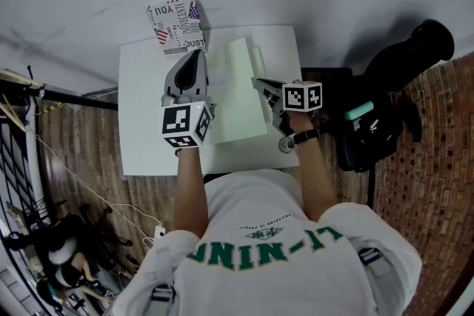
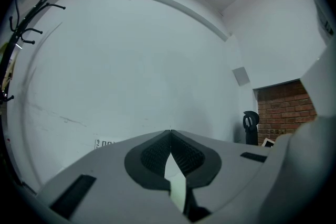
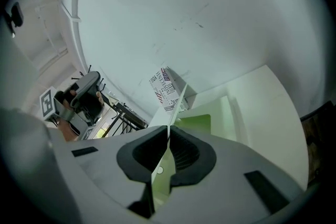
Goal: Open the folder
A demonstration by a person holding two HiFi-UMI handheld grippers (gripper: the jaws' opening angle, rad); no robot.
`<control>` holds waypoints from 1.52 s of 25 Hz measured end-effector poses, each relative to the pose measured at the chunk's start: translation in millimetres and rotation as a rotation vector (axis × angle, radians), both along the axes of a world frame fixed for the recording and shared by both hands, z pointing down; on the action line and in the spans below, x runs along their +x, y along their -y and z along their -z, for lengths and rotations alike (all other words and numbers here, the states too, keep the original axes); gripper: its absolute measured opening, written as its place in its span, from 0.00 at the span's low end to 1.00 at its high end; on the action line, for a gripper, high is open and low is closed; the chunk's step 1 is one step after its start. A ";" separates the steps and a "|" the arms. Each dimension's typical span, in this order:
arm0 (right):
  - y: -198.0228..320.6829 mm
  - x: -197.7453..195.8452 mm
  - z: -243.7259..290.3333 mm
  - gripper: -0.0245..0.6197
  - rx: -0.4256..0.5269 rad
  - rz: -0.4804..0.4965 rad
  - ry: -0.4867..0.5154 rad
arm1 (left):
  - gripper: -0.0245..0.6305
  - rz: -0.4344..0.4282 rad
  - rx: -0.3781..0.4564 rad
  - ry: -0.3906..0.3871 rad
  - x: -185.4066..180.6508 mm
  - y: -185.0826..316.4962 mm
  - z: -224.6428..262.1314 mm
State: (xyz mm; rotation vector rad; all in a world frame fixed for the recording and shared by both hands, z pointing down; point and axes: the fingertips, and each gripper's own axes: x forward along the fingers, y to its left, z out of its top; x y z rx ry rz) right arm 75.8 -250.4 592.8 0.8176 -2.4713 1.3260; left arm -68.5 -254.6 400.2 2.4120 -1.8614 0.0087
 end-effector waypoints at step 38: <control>-26.7 -147.0 87.7 0.09 0.147 0.291 0.073 | 0.06 0.245 0.006 -0.031 -124.5 -46.0 -2.2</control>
